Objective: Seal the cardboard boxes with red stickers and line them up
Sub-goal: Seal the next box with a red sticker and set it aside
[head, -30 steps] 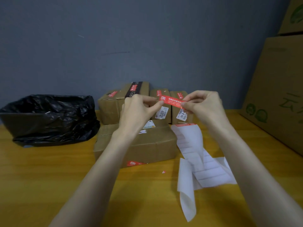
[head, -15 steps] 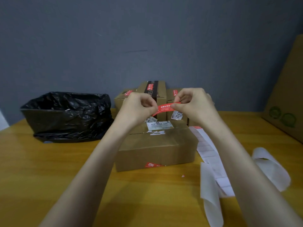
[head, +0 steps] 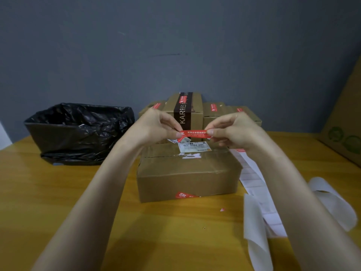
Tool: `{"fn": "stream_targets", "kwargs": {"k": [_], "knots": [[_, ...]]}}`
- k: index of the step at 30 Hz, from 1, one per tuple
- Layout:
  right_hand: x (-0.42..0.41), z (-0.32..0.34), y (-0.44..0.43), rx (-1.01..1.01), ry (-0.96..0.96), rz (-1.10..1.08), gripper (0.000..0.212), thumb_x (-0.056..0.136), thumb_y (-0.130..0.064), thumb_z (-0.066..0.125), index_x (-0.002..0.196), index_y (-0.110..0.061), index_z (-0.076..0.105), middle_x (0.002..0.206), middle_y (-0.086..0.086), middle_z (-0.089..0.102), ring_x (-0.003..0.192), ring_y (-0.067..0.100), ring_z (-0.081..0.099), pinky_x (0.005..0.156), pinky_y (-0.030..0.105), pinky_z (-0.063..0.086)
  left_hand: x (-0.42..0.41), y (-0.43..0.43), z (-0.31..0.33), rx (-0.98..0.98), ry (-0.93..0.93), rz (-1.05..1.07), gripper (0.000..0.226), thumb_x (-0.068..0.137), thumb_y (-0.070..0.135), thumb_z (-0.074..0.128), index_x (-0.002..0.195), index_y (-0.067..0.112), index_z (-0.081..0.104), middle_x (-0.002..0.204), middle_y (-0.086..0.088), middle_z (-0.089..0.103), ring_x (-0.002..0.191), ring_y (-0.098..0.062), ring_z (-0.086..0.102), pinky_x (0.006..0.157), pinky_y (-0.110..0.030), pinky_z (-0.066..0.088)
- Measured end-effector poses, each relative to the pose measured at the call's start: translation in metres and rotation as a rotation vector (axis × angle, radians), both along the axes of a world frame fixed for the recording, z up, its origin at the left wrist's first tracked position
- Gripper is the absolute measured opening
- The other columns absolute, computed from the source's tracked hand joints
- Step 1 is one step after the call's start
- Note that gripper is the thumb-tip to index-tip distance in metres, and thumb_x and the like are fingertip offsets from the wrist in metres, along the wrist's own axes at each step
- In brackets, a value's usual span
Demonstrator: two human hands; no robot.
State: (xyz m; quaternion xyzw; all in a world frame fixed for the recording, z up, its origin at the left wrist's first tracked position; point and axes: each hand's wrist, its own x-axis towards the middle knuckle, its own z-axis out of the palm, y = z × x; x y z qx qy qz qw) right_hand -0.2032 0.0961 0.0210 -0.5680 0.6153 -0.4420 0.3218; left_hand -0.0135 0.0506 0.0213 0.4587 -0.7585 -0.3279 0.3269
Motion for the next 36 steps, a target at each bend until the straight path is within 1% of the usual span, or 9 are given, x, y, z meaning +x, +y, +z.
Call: {"fn": "stream_targets", "kwargs": {"k": [6, 7, 11, 15, 19, 22, 27, 31, 36], "knots": [[-0.001, -0.007, -0.006, 0.058, 0.023, 0.011, 0.008, 0.081, -0.006, 0.069, 0.076, -0.013, 0.071, 0.061, 0.002, 0.065, 0.048, 0.004, 0.057, 0.044, 0.014, 0.045, 0.008, -0.004, -0.002, 0.140, -0.016, 0.030, 0.033, 0.074, 0.009, 0.077, 0.090, 0.018, 0.049, 0.067, 0.002, 0.071, 0.073, -0.009, 0.066, 0.069, -0.024, 0.049], [-0.001, -0.006, -0.005, 0.066, 0.028, 0.023, 0.008, 0.081, -0.006, 0.069, 0.083, -0.013, 0.070, 0.064, 0.003, 0.065, 0.048, 0.004, 0.057, 0.044, 0.014, 0.045, 0.009, -0.006, -0.002, 0.143, -0.016, 0.045, 0.036, 0.074, 0.010, 0.077, 0.090, 0.018, 0.046, 0.071, 0.000, 0.071, 0.076, -0.011, 0.066, 0.070, -0.026, 0.049], [0.002, -0.008, -0.005, 0.114, 0.062, 0.022, 0.044, 0.079, -0.005, 0.071, 0.112, -0.025, 0.051, 0.073, 0.006, 0.065, 0.056, 0.008, 0.059, 0.052, 0.019, 0.047, 0.009, -0.010, -0.004, 0.164, -0.125, 0.082, 0.038, 0.075, 0.015, 0.076, 0.095, 0.019, 0.043, 0.097, -0.011, 0.069, 0.096, -0.022, 0.063, 0.087, -0.037, 0.049], [0.006, -0.017, -0.012, 0.120, 0.061, -0.025, 0.038, 0.083, -0.011, 0.068, 0.115, -0.016, 0.048, 0.075, 0.006, 0.059, 0.062, 0.013, 0.051, 0.056, 0.025, 0.041, 0.005, -0.009, -0.004, 0.162, -0.289, 0.058, 0.048, 0.081, 0.026, 0.071, 0.119, 0.011, 0.047, 0.118, -0.009, 0.061, 0.104, -0.021, 0.056, 0.078, -0.029, 0.043], [0.009, -0.026, -0.017, 0.108, 0.157, -0.023, 0.032, 0.083, -0.019, 0.069, 0.108, -0.015, 0.049, 0.088, 0.007, 0.055, 0.070, 0.015, 0.048, 0.066, 0.030, 0.040, 0.000, -0.009, -0.005, 0.153, -0.353, 0.057, 0.054, 0.083, 0.029, 0.069, 0.126, 0.005, 0.047, 0.125, -0.009, 0.058, 0.113, -0.022, 0.053, 0.085, -0.028, 0.040], [0.008, -0.027, -0.018, 0.085, 0.238, -0.053, 0.031, 0.083, -0.023, 0.069, 0.103, -0.017, 0.047, 0.092, 0.001, 0.050, 0.083, 0.015, 0.048, 0.069, 0.029, 0.037, -0.003, -0.011, -0.008, 0.168, -0.368, 0.050, 0.036, 0.084, 0.027, 0.068, 0.112, 0.011, 0.051, 0.116, -0.009, 0.061, 0.105, -0.020, 0.055, 0.087, -0.030, 0.043], [0.010, -0.031, -0.019, 0.073, 0.327, -0.073, 0.028, 0.084, -0.024, 0.068, 0.101, -0.018, 0.046, 0.091, -0.003, 0.046, 0.090, 0.015, 0.048, 0.061, 0.026, 0.036, -0.007, -0.013, -0.013, 0.168, -0.379, 0.075, 0.051, 0.084, 0.026, 0.068, 0.127, 0.008, 0.047, 0.097, -0.001, 0.055, 0.093, -0.015, 0.052, 0.078, -0.026, 0.040], [0.012, -0.031, -0.019, 0.095, 0.368, -0.062, 0.027, 0.085, -0.023, 0.066, 0.105, -0.018, 0.048, 0.097, -0.002, 0.044, 0.092, 0.016, 0.047, 0.069, 0.027, 0.036, -0.007, -0.015, -0.012, 0.169, -0.371, 0.072, 0.044, 0.084, 0.025, 0.068, 0.121, 0.010, 0.051, 0.081, 0.005, 0.054, 0.074, -0.006, 0.052, 0.065, -0.019, 0.041], [0.012, -0.030, -0.018, 0.117, 0.399, -0.050, 0.026, 0.085, -0.024, 0.066, 0.102, -0.019, 0.047, 0.099, -0.001, 0.044, 0.092, 0.016, 0.047, 0.072, 0.026, 0.036, -0.008, -0.014, -0.013, 0.143, -0.371, 0.084, 0.039, 0.084, 0.025, 0.068, 0.116, 0.009, 0.054, 0.078, 0.006, 0.052, 0.073, -0.008, 0.051, 0.065, -0.020, 0.042]]}}
